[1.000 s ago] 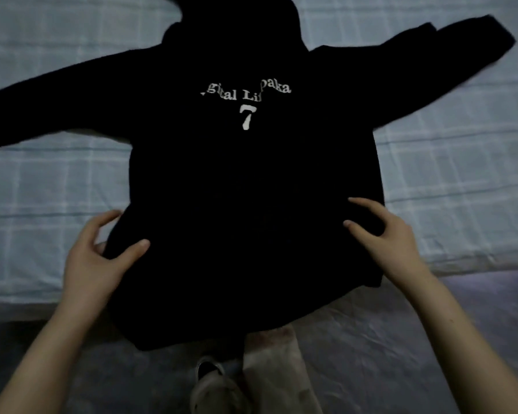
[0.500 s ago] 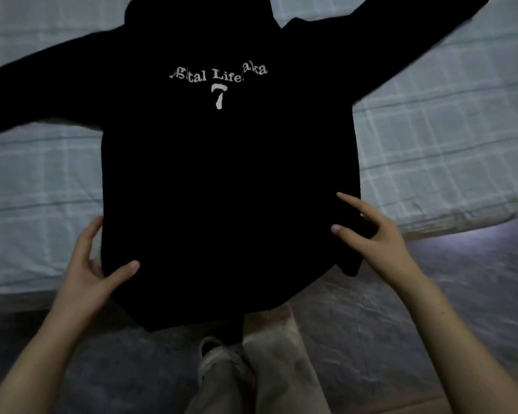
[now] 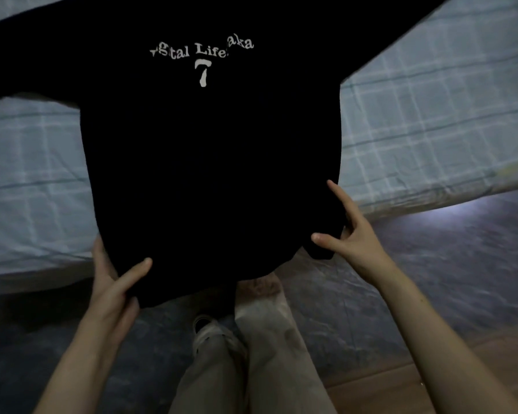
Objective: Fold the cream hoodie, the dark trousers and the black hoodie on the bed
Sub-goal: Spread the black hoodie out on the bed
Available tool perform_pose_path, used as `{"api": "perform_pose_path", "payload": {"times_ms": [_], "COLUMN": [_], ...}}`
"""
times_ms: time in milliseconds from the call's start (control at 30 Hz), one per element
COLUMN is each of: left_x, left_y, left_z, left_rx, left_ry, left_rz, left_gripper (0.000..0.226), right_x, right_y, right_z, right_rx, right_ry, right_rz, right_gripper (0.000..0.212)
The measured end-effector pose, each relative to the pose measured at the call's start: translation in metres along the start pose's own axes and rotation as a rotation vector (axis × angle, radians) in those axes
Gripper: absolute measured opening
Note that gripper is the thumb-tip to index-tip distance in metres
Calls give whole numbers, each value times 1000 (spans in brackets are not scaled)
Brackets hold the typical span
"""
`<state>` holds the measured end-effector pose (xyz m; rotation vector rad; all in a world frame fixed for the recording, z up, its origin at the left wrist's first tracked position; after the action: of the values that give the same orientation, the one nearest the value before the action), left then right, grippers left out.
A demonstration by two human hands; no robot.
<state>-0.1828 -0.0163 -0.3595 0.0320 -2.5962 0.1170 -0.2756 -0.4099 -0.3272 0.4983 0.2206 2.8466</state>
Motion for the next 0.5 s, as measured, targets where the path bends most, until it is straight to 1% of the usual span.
{"api": "perform_pose_path", "payload": {"times_ms": [67, 133, 200, 267, 367, 400, 433, 467, 500], "left_x": [-2, -7, -10, -14, -20, -22, -24, -25, -27], "left_y": [11, 34, 60, 74, 72, 68, 63, 59, 55], "left_z": [-2, -8, -17, -24, -21, -18, -15, -12, -10], "left_rx": [-50, -156, -250, -324, -370, -362, -338, -292, -234], "left_ry": [-30, -57, -76, -78, -60, -58, -50, -33, -4], "left_rz": [-46, -123, -198, -219, -216, -209, -194, -170, -145], "left_gripper": [72, 67, 64, 65, 67, 66, 62, 57, 50], "right_x": [3, 5, 9, 15, 13, 10, 7, 2, -4], "right_y": [3, 18, 42, 64, 66, 58, 48, 40, 35], "right_z": [2, 6, 4, 0, -3, -5, -6, -8, -10], "right_rx": [55, 164, 272, 335, 407, 360, 255, 142, 53], "right_ry": [10, 13, -44, -142, -173, -184, -216, -252, -298], "right_rz": [7, 38, 92, 146, 246, 287, 313, 289, 216], "right_gripper": [90, 93, 96, 99, 102, 101, 95, 82, 68]}}
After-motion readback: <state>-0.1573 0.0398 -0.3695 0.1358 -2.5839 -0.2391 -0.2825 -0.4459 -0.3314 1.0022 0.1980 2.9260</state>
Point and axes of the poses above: each hand's wrist, its own x-axis away from the middle knuckle, its own y-axis out of the back of the hand, z = x × y, the point moved 9 cm from there along -x, towards the middle knuckle, and after that the axes turned 3 degrees about -z, right-handed, at the moved point
